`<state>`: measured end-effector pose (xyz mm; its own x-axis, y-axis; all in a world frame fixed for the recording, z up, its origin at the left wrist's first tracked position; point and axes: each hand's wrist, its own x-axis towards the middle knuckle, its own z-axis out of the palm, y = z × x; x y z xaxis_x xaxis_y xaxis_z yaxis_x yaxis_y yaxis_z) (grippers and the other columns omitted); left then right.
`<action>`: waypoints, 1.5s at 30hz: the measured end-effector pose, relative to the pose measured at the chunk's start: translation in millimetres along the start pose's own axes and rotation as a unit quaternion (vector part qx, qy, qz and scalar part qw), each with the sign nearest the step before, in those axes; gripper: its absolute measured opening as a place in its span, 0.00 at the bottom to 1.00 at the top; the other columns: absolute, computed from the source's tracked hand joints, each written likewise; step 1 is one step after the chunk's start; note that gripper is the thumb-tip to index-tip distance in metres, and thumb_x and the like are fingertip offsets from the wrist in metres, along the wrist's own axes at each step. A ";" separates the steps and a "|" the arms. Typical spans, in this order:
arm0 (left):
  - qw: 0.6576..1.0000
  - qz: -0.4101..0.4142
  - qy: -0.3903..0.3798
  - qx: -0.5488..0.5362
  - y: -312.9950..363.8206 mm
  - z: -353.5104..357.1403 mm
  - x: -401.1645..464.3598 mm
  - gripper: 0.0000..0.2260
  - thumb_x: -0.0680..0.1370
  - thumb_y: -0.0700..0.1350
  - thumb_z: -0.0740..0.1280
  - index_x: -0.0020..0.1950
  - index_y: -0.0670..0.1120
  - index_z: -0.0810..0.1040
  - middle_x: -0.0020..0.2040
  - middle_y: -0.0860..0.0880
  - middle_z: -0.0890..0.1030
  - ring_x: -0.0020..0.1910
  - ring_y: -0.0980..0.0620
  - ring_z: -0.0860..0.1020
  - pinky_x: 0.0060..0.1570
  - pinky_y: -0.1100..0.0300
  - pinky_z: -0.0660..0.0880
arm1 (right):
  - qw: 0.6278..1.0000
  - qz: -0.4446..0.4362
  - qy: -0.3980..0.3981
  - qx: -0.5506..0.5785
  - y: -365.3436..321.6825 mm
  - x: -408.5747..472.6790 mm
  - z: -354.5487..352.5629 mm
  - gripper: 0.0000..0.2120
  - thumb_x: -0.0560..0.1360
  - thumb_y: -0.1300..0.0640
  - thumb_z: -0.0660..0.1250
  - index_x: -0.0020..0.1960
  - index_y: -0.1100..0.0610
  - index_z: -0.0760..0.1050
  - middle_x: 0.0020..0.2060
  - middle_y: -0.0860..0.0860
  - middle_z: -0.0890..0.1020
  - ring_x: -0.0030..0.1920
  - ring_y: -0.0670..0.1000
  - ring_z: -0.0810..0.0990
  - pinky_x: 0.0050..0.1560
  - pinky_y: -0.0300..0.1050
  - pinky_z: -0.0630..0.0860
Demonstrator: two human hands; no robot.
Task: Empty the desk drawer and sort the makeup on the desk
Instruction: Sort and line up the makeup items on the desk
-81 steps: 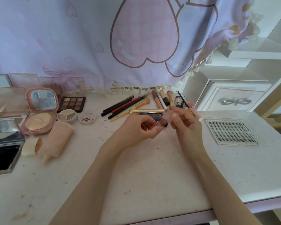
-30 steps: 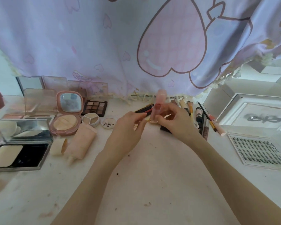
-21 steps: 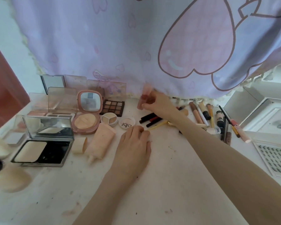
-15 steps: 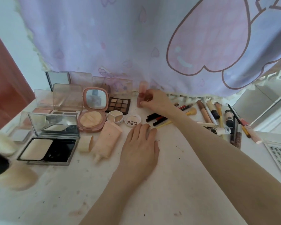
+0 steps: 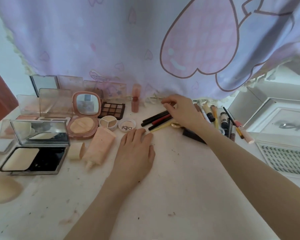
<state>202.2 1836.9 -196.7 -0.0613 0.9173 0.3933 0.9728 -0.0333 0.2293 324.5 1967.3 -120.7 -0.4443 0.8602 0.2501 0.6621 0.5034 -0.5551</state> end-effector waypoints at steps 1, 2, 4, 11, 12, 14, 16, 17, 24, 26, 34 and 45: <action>1.000 -0.004 0.001 -0.020 0.3 -0.3 0.0 0.18 0.72 0.49 0.53 0.52 0.45 0.79 0.53 0.46 0.78 0.52 0.44 0.77 0.54 0.53 0.70 | 1.000 0.005 0.006 -0.014 6.8 -9.6 -11.0 0.10 0.78 0.59 0.61 0.56 0.57 0.78 0.53 0.50 0.79 0.49 0.45 0.74 0.54 0.36 0.67; 0.999 -0.005 0.001 -0.040 0.6 -0.5 0.4 0.18 0.72 0.49 0.53 0.52 0.46 0.79 0.53 0.46 0.78 0.52 0.44 0.77 0.52 0.52 0.72 | 0.999 0.010 0.009 -0.032 13.5 -19.9 -20.9 0.09 0.78 0.58 0.62 0.55 0.57 0.79 0.51 0.50 0.79 0.49 0.46 0.74 0.55 0.38 0.68; 0.998 -0.002 -0.002 -0.064 2.2 -0.2 2.0 0.19 0.72 0.49 0.51 0.52 0.46 0.79 0.52 0.47 0.78 0.53 0.45 0.76 0.51 0.51 0.71 | 0.997 0.018 0.009 -0.073 28.0 -41.9 -35.2 0.07 0.77 0.58 0.64 0.51 0.56 0.79 0.46 0.50 0.78 0.47 0.48 0.73 0.59 0.45 0.69; 0.996 0.029 0.015 -0.080 11.8 3.3 6.0 0.18 0.74 0.49 0.51 0.52 0.46 0.79 0.52 0.48 0.77 0.54 0.47 0.74 0.51 0.54 0.68 | 0.966 0.011 -0.027 -0.255 54.0 -99.9 -37.2 0.15 0.76 0.52 0.64 0.61 0.54 0.74 0.56 0.52 0.74 0.57 0.54 0.70 0.54 0.47 0.64; 0.996 0.029 0.026 -0.074 13.8 3.0 7.5 0.17 0.74 0.48 0.53 0.52 0.46 0.79 0.52 0.48 0.77 0.54 0.46 0.75 0.51 0.54 0.68 | 0.964 0.011 -0.024 -0.265 54.6 -101.6 -36.2 0.15 0.77 0.52 0.63 0.63 0.54 0.73 0.57 0.52 0.73 0.58 0.54 0.69 0.55 0.47 0.64; 0.998 0.032 0.042 -0.035 17.9 3.9 14.3 0.18 0.73 0.47 0.53 0.54 0.44 0.78 0.54 0.45 0.77 0.57 0.43 0.74 0.54 0.52 0.68 | 0.962 0.013 -0.017 -0.272 55.8 -102.0 -34.6 0.15 0.78 0.53 0.61 0.64 0.53 0.71 0.59 0.52 0.72 0.59 0.54 0.68 0.56 0.47 0.63; 0.999 0.029 0.031 0.023 22.7 4.3 27.6 0.19 0.75 0.48 0.53 0.60 0.43 0.75 0.60 0.43 0.75 0.63 0.41 0.71 0.61 0.48 0.66 | 0.958 0.015 -0.018 -0.285 58.5 -101.4 -33.8 0.16 0.79 0.52 0.59 0.65 0.52 0.70 0.60 0.52 0.71 0.60 0.53 0.67 0.57 0.47 0.63; 0.999 0.016 0.006 0.042 24.7 4.8 35.5 0.20 0.77 0.49 0.53 0.65 0.42 0.71 0.66 0.42 0.71 0.68 0.41 0.66 0.65 0.46 0.61 | 0.956 0.018 -0.018 -0.293 60.0 -101.5 -34.1 0.16 0.79 0.52 0.58 0.65 0.52 0.69 0.60 0.51 0.71 0.60 0.53 0.67 0.57 0.47 0.63; 0.989 -0.026 -0.108 0.096 42.3 20.9 70.3 0.20 0.82 0.49 0.47 0.72 0.43 0.58 0.68 0.43 0.66 0.64 0.43 0.64 0.63 0.50 0.58 | 0.966 0.049 0.008 -0.256 73.3 -114.8 -33.7 0.13 0.79 0.51 0.58 0.61 0.53 0.70 0.57 0.49 0.72 0.59 0.51 0.67 0.57 0.46 0.62; 0.992 -0.013 -0.099 0.072 52.4 20.7 69.9 0.18 0.82 0.46 0.49 0.71 0.43 0.60 0.66 0.43 0.68 0.62 0.43 0.64 0.59 0.52 0.61 | 0.975 0.060 0.037 -0.213 78.1 -117.3 -36.3 0.11 0.78 0.53 0.59 0.60 0.53 0.71 0.56 0.49 0.74 0.59 0.51 0.69 0.55 0.44 0.60; 0.989 0.050 -0.130 -0.054 95.3 35.0 74.9 0.17 0.81 0.42 0.51 0.70 0.42 0.61 0.68 0.45 0.66 0.62 0.43 0.63 0.61 0.54 0.62 | 0.988 0.098 0.104 -0.056 89.7 -117.5 -39.1 0.11 0.76 0.61 0.64 0.57 0.59 0.74 0.51 0.55 0.77 0.52 0.55 0.74 0.53 0.44 0.66; 0.967 0.074 0.011 -0.244 69.8 12.0 73.5 0.24 0.79 0.42 0.61 0.74 0.46 0.59 0.73 0.48 0.61 0.71 0.51 0.58 0.69 0.61 0.54 | 0.971 0.088 0.184 0.125 69.7 -105.2 -54.5 0.06 0.76 0.61 0.66 0.53 0.56 0.78 0.37 0.41 0.76 0.38 0.33 0.73 0.43 0.22 0.64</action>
<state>268.3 1906.8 -162.5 0.0599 0.8794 0.4722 0.7498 -0.3519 0.5603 450.3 1916.3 -142.4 -0.0613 0.9250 0.3750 0.5206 0.3502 -0.7786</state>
